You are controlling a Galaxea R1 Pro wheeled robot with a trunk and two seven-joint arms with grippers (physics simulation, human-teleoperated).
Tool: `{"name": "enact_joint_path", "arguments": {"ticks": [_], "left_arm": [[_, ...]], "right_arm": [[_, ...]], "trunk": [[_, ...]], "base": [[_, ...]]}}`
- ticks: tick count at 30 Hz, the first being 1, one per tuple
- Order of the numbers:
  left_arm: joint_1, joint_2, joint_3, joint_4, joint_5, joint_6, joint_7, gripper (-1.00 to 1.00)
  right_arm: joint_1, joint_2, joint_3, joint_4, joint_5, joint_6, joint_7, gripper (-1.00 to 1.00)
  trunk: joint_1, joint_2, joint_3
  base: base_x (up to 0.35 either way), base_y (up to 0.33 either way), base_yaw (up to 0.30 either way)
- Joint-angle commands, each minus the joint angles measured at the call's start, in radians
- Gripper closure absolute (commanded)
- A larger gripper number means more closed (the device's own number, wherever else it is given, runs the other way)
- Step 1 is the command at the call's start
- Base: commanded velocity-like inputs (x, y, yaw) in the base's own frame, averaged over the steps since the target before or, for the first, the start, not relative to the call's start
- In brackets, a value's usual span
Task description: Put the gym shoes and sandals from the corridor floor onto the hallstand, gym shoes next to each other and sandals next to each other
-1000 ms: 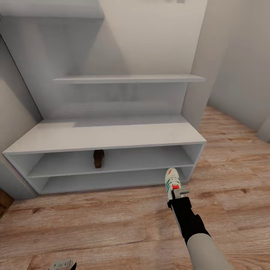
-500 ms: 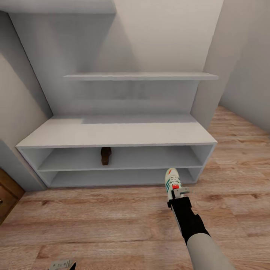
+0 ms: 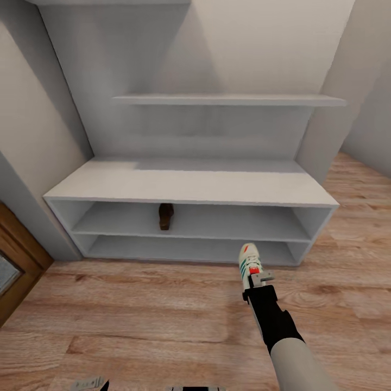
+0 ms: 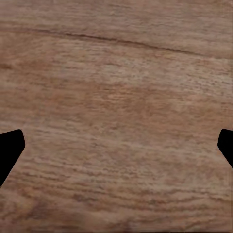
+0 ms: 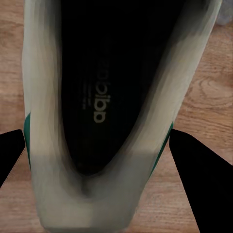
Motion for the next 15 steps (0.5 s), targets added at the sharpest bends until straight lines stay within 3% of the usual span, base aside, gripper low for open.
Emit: {"name": "enact_joint_path", "arguments": {"ticks": [1, 10, 15], "left_arm": [[-0.001, 0.000, 0.009, 0.001, -0.010, -0.004, -0.004, -1.00], [-0.001, -0.002, 0.011, 0.001, -0.008, -0.004, -0.004, -1.00], [-0.001, -0.002, 0.012, 0.001, -0.007, -0.004, -0.004, -1.00]], "right_arm": [[-0.001, 0.001, -0.002, -0.001, 0.003, 0.003, 0.000, 1.00], [-0.001, 0.001, -0.001, -0.003, 0.001, 0.003, 0.000, 1.00], [-0.001, 0.001, -0.001, -0.010, 0.002, 0.003, 0.000, 1.00]], "trunk": [[0.004, -0.008, -0.005], [0.038, -0.071, -0.031], [0.040, -0.072, -0.043]], "base": [[0.000, 0.000, 0.115], [0.000, 0.000, 0.028], [0.000, 0.000, 0.001]]}}
